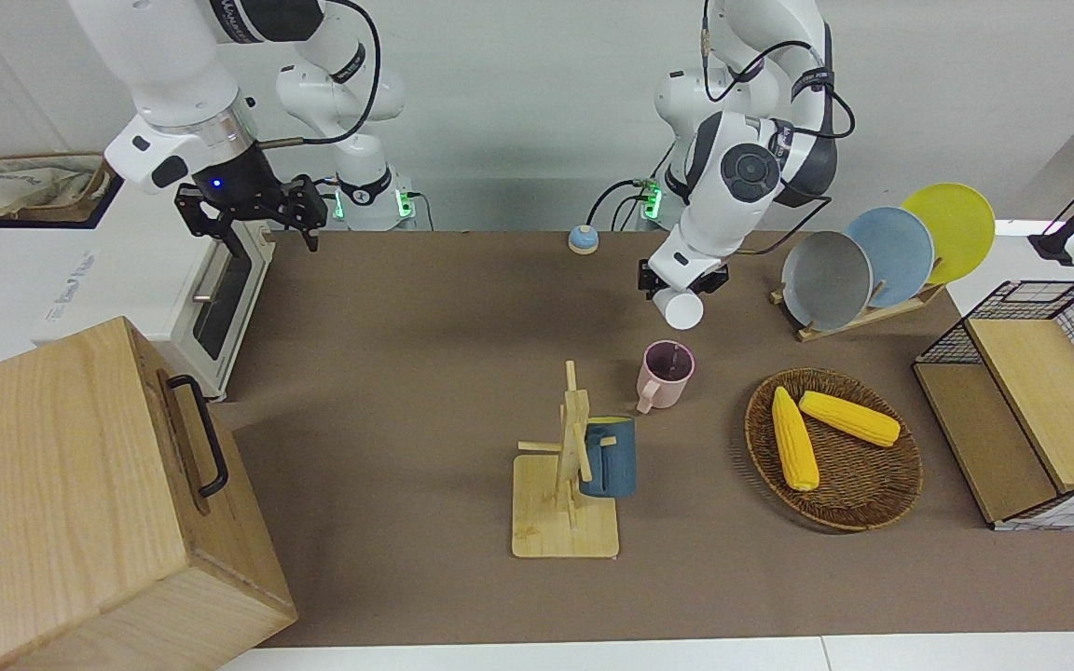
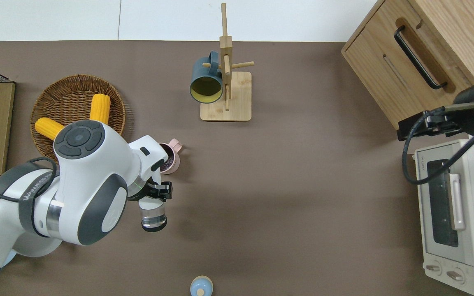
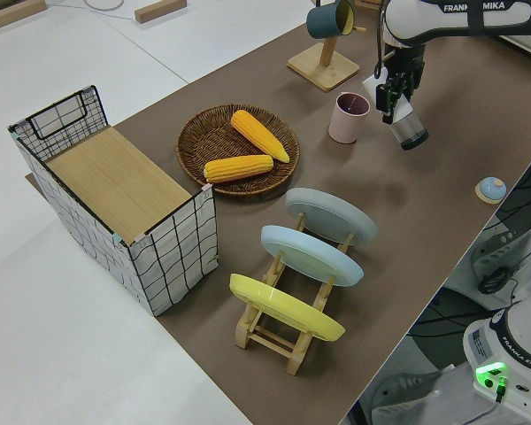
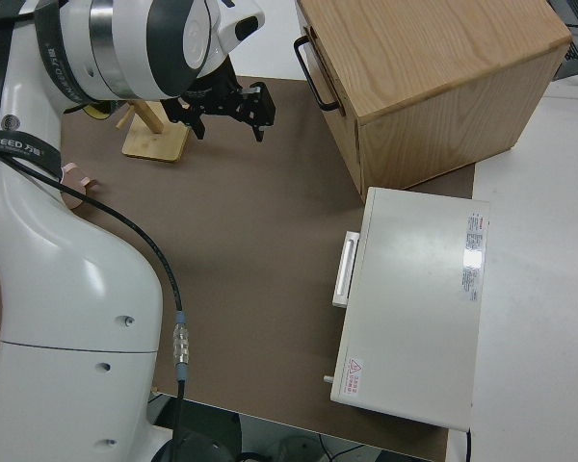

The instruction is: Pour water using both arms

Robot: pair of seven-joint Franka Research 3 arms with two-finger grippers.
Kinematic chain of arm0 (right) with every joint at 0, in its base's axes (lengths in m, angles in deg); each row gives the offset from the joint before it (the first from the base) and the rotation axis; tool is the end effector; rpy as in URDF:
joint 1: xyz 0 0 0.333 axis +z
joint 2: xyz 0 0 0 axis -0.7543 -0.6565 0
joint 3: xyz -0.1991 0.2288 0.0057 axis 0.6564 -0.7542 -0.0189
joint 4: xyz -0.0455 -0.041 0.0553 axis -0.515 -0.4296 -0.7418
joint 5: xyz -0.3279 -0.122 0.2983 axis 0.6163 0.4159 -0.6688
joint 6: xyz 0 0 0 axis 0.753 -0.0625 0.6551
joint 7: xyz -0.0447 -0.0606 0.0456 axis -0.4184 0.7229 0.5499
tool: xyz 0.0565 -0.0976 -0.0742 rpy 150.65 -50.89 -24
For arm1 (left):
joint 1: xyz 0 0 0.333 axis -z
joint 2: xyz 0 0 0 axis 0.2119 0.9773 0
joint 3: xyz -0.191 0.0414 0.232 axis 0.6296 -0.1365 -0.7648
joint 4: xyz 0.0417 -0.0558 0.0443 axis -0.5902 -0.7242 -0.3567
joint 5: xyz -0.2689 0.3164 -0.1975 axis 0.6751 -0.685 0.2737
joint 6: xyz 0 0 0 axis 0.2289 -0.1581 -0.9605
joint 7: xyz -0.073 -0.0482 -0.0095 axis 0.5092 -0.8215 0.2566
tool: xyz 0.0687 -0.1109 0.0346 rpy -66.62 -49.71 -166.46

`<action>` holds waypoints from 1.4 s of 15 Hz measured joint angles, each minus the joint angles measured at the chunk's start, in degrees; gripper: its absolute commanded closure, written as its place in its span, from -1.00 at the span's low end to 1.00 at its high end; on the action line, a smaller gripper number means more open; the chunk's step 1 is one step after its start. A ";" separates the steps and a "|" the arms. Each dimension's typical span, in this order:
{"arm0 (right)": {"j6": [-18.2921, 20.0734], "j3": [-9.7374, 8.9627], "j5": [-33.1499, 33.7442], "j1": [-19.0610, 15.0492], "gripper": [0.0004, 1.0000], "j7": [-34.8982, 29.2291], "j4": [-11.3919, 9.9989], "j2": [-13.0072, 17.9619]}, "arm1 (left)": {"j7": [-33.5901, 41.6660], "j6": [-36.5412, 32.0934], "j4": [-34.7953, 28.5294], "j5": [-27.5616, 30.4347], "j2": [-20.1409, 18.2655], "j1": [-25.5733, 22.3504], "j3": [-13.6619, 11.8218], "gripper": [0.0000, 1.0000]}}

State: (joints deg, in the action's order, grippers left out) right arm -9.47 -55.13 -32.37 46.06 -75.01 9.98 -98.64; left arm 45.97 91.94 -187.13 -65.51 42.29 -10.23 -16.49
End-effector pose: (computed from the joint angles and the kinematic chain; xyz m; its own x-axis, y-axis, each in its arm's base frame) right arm 0.6517 0.0429 0.6098 0.9973 0.0472 -0.0567 0.0459 -0.9987 -0.0239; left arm 0.5533 -0.2031 0.3489 0.9669 -0.0840 -0.2411 -0.0745 -0.9961 0.0483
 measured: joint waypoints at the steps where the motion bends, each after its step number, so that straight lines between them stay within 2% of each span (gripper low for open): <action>1: 0.00 0.00 0.00 0.00 -0.98 0.00 0.00 0.00 | -0.07 0.00 0.00 0.00 0.00 0.00 0.00 1.00; 16: 0.00 0.00 0.00 0.00 -0.98 0.00 0.00 0.00 | -2.07 0.40 0.20 -0.05 -0.03 1.32 0.04 1.00; 19: 0.00 0.00 0.00 0.00 -0.98 0.00 0.00 0.00 | -2.16 2.87 -0.31 -0.09 -0.42 1.34 0.04 1.00; 21: 0.00 0.00 0.00 0.00 -0.98 0.00 0.00 0.00 | -2.22 6.81 -2.70 -0.14 -1.61 1.38 0.04 1.00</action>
State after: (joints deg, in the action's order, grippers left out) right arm -9.47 -55.13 -32.37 46.06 -75.01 9.98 -98.64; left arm 43.75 98.75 -189.83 -65.65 40.68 -8.85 -16.46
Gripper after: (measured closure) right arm 0.004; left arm 0.366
